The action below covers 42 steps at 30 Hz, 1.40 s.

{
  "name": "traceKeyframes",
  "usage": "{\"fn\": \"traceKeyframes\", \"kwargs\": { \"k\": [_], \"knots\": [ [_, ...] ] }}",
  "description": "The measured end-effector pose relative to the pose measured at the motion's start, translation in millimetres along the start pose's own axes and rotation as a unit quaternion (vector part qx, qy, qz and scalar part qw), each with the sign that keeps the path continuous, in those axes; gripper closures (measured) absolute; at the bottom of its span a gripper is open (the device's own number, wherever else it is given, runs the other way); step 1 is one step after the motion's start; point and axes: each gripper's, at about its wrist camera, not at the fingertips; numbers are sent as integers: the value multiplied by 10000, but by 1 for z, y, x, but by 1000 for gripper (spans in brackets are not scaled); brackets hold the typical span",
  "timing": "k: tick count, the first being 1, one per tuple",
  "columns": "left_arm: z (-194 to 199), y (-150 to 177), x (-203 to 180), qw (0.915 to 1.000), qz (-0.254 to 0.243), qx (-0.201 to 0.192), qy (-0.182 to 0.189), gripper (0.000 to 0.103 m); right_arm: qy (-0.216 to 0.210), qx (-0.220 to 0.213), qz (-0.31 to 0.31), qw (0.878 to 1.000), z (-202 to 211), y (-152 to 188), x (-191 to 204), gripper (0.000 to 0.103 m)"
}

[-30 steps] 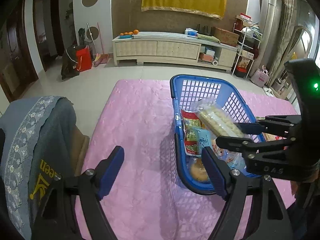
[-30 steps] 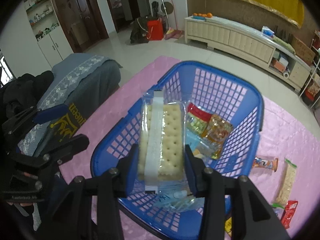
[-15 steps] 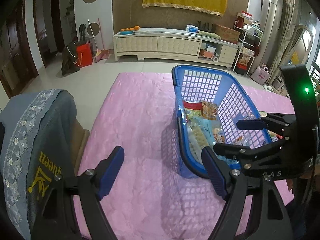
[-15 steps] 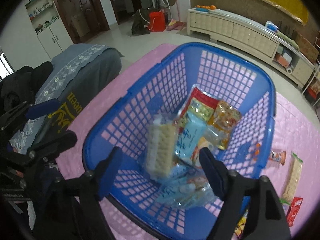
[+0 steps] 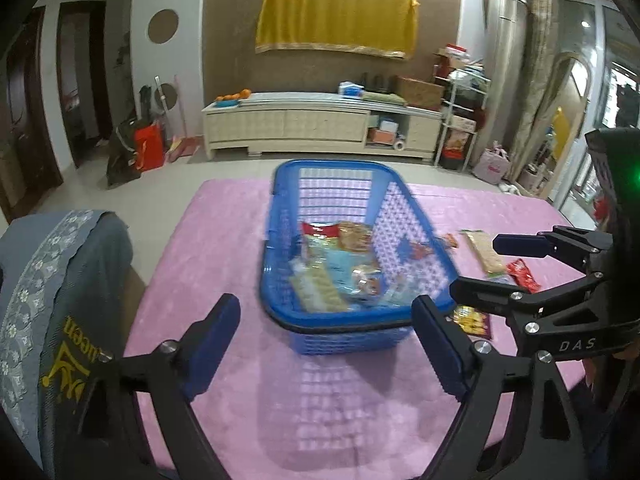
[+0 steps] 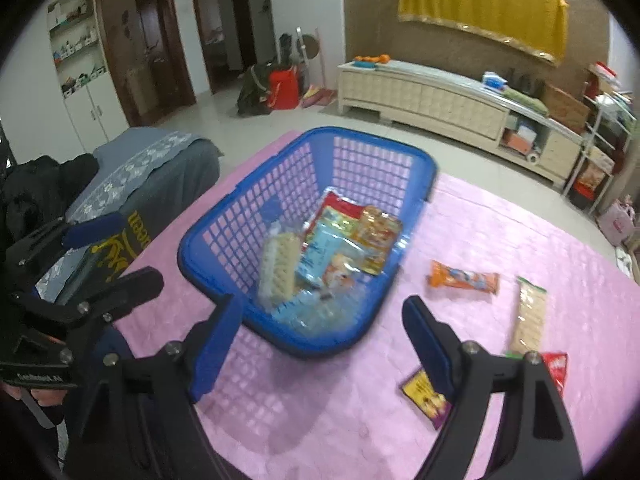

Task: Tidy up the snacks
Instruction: 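Open the right gripper to drop the cracker pack into the basket, then move both grippers back toward the remaining snacks on the bed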

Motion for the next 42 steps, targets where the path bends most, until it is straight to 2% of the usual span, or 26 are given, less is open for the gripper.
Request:
{"fn": "traceKeyframes", "kwargs": {
  "k": [14, 19, 23, 26, 27, 28, 29, 32, 35, 37, 40, 42],
  "knots": [
    [8, 11, -70, 9988, -275, -152, 377, 17, 562, -286, -869, 9942, 52, 50, -66, 15],
    [8, 2, -96, 9977, -554, -291, 261, 17, 884, -456, -917, 9908, 65, 56, -85, 14],
    [0, -10, -111, 9971, -655, -305, 257, 17, 937, -518, -969, 9895, 74, 59, -101, 14],
    [-7, -17, -121, 9964, -630, -339, 465, 17, 1008, -546, -1035, 9880, 79, 61, -117, 13],
    [-9, -19, -124, 9962, -608, -337, 527, 17, 1038, -550, -1056, 9875, 80, 62, -122, 11],
    [-12, -22, -127, 9962, -564, -318, 579, 17, 1057, -544, -1065, 9872, 81, 62, -127, 1],
    [-16, -24, -128, 9963, -503, -295, 635, 17, 1072, -578, -1078, 9867, 83, 62, -134, 0],
    [-30, -30, -137, 9960, -402, -229, 760, 17, 1101, -624, -1117, 9857, 84, 61, -151, 0],
    [-47, -36, -151, 9960, -556, -93, 699, 17, 1117, -629, -1150, 9851, 82, 60, -167, 0],
    [-57, -40, -159, 9961, -656, -52, 587, 15, 1131, -611, -1176, 9847, 78, 58, -179, 0],
    [-70, -46, -170, 9956, -765, 8, 543, 0, 1134, -570, -1190, 9847, 70, 56, -193, 0],
    [-80, -50, -177, 9954, -828, 31, 478, 0, 1146, -585, -1191, 9845, 66, 54, -202, 0]
  ]
}}
Point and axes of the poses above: each gripper's, at about its wrist camera, not at the fingertips, and z roughly against the way its jaws point, x to its left, y to its underside, and after that the axes turned 5 degrees about y, right-handed
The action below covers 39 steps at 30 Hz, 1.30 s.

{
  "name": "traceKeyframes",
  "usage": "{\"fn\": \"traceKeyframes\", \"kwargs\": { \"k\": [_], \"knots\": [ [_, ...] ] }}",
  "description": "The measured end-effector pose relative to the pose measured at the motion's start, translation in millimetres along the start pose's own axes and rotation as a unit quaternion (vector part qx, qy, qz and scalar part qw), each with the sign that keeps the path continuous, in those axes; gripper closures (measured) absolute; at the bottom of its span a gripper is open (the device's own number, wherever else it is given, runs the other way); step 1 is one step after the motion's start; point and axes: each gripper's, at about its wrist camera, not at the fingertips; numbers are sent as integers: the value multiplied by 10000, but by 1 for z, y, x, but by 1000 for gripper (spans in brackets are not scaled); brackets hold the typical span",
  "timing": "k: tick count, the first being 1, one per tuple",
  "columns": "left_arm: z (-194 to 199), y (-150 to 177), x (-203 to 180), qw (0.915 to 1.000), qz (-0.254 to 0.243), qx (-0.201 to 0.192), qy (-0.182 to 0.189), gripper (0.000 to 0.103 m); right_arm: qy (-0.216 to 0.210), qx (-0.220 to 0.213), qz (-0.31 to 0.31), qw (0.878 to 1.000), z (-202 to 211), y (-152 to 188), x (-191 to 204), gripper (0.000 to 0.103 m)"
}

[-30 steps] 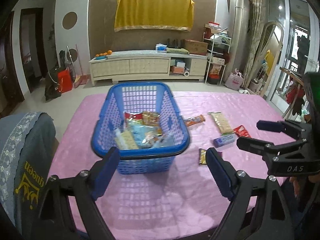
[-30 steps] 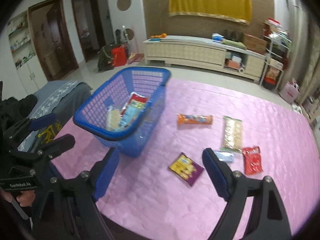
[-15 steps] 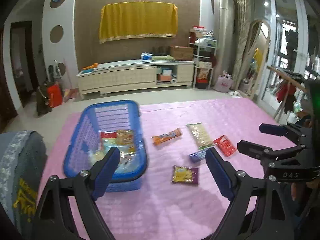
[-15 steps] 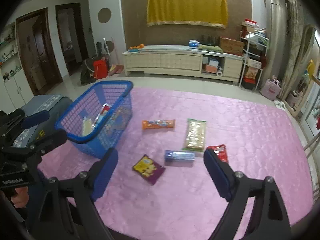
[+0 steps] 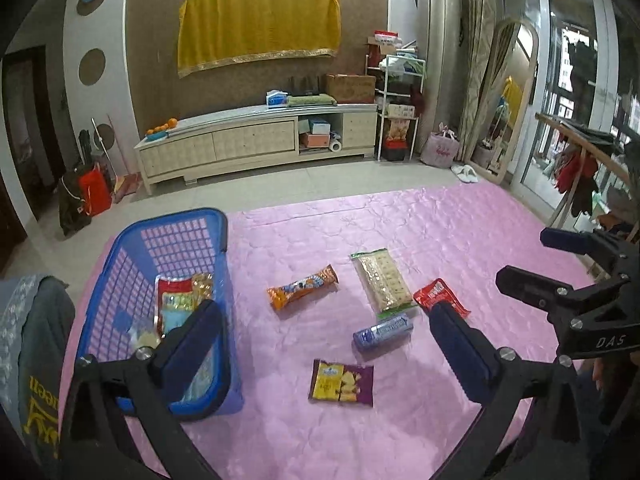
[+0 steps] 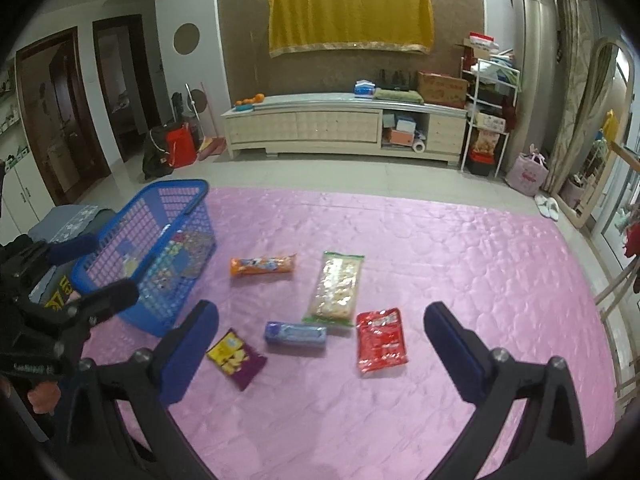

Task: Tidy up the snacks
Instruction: 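Move both grippers back toward the remaining snacks on the bed, then lower the left gripper onto the green-edged cracker pack and close it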

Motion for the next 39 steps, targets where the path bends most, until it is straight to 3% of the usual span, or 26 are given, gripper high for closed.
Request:
{"fn": "traceKeyframes", "kwargs": {
  "k": [6, 15, 22, 32, 39],
  "knots": [
    [-34, -17, -15, 9997, -79, 233, -8, 0, -26, -4, -100, 9999, -23, -10, -23, 0],
    [-89, -43, -35, 9966, -370, 728, 129, 0, 29, 443, -337, 9984, -76, -13, -56, 0],
    [-130, -53, -47, 9934, -329, 1051, 313, 0, 117, 789, -529, 9954, -108, -7, -82, 0],
    [-200, -49, -64, 9825, -174, 1771, 554, 0, 549, 992, -714, 9910, -134, 1, -118, 0],
    [-237, -50, -72, 9761, -49, 2109, 519, 0, 747, 1358, -664, 9857, -158, 6, -128, 0]
  ]
}}
Point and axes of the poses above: each gripper's, at about its wrist camera, not at the fingertips, and z roughly against the way its jaws point, x to its left, y to its underside, and after that the axes turned 5 degrees about y, right-handed
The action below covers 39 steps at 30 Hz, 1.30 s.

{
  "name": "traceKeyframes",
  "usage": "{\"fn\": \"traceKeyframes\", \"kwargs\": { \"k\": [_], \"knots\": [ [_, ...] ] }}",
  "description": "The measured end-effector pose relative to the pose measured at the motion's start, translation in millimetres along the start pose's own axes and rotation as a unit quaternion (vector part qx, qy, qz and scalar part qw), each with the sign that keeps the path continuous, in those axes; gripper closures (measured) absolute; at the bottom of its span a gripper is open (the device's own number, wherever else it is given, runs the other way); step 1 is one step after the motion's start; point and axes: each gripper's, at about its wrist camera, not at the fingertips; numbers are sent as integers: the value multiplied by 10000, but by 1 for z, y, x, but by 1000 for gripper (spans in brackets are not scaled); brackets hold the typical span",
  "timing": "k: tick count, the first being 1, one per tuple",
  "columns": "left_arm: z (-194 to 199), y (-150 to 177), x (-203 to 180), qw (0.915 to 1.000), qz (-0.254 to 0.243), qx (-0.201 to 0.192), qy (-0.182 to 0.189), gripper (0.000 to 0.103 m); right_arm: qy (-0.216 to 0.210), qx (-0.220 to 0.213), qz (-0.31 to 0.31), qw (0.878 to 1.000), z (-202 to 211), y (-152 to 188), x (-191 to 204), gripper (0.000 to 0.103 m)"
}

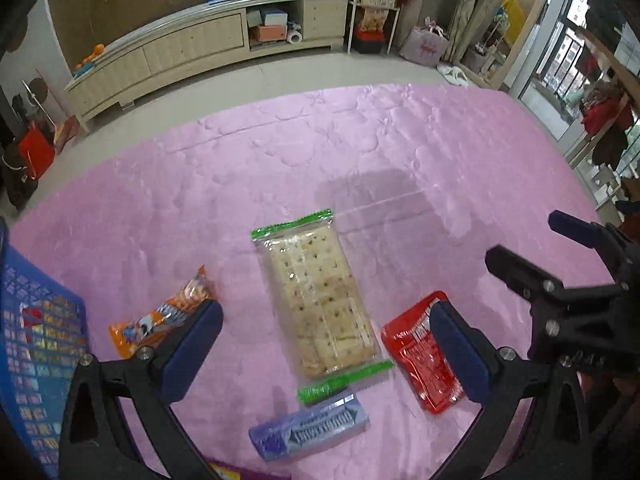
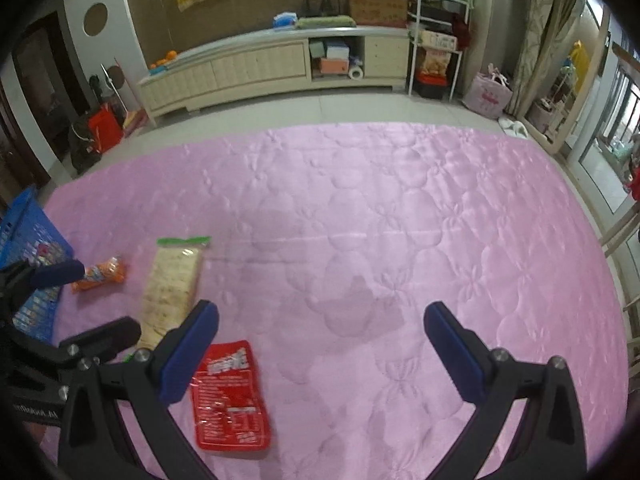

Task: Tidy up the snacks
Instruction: 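Lower the left gripper onto the green-edged cracker pack and close it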

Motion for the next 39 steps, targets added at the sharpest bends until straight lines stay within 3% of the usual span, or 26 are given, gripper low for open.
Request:
{"fn": "traceKeyframes", "kwargs": {
  "k": [5, 11, 17, 28, 33, 39],
  "knots": [
    [-14, -7, 0, 9998, -46, 122, -173, 0, 61, 302, -116, 9995, -19, 0, -10, 0],
    [-29, -8, 3, 9993, -68, 262, -242, 0, 186, 291, -162, 9993, -18, -3, -11, 0],
    [-46, -8, 10, 9983, 13, 452, -363, 1, 24, 445, -100, 9990, -25, 0, -8, 0],
    [-64, -6, -1, 9971, -71, 672, -345, 22, -8, 584, -48, 9983, -30, 2, -8, 0],
    [-63, -8, -8, 9976, -12, 654, -229, 43, -14, 599, -40, 9982, -30, 3, -7, 0],
    [-59, -2, -10, 9977, -23, 635, -237, 47, -33, 665, -22, 9978, -32, 4, -5, 0]
  ]
}}
Point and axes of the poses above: each gripper's, at about its wrist camera, not at the fingertips, and z roughly against the way its jaws point, x to its left, y to its underside, and after that the axes turned 5 degrees about y, right-handed
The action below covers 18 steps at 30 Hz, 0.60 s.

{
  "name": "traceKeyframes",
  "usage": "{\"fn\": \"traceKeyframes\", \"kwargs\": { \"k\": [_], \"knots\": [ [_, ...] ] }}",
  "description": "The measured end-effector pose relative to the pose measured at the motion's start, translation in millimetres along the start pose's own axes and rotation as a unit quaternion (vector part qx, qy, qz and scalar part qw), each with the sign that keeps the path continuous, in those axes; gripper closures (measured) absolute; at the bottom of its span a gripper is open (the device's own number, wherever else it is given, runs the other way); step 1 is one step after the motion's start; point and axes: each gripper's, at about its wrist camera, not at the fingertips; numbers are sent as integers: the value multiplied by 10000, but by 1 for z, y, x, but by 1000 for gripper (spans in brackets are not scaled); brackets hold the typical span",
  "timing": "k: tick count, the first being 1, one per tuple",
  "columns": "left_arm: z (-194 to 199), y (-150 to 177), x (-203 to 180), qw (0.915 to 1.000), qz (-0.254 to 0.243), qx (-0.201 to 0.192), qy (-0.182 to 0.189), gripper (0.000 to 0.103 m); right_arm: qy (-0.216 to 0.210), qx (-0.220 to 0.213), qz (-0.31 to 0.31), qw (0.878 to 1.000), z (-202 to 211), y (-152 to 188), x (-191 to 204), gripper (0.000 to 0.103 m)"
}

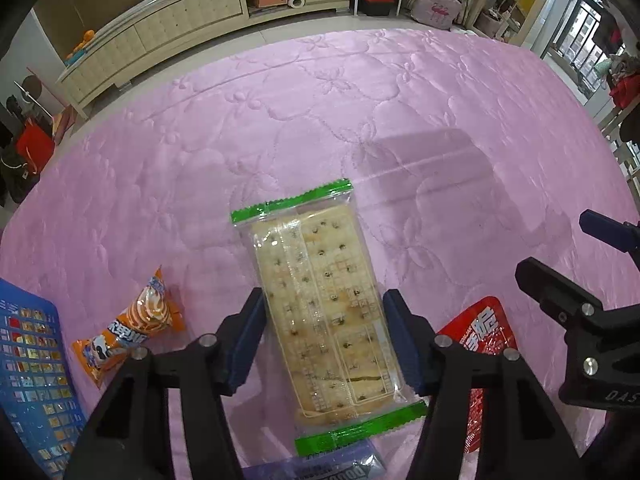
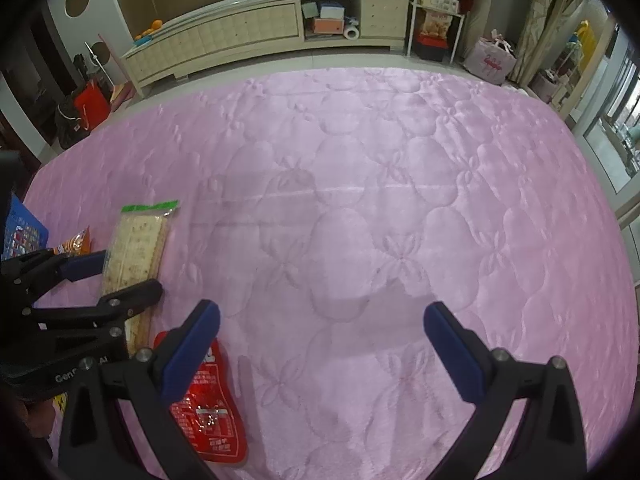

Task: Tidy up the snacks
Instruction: 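Lower the left gripper onto the green-edged cracker pack and close it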

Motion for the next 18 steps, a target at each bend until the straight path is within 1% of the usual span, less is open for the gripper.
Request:
{"fn": "traceKeyframes", "kwargs": {
  "k": [6, 12, 15, 18],
  "knots": [
    [16, 16, 6, 10000, 30, -89, -15, 47, -5, 16, 36, 10000, 3, 0, 5, 0],
    [55, 30, 13, 9992, 5, -400, -18, 47, 8, -87, 153, 9998, 18, -4, 20, 0],
    [81, 40, 15, 9980, -4, -624, -15, 47, 23, -311, 352, 9989, 39, -5, 30, 0],
    [107, 52, 21, 9962, 9, -866, 32, 47, -53, -726, 488, 9962, 65, -6, 39, 0]
  ]
}}
Point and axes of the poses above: each gripper's, at about its wrist camera, not at the fingertips, and z roughly against the way its jaws point, x to its left, y to its underside, and after that the axes turned 5 degrees about y, right-handed
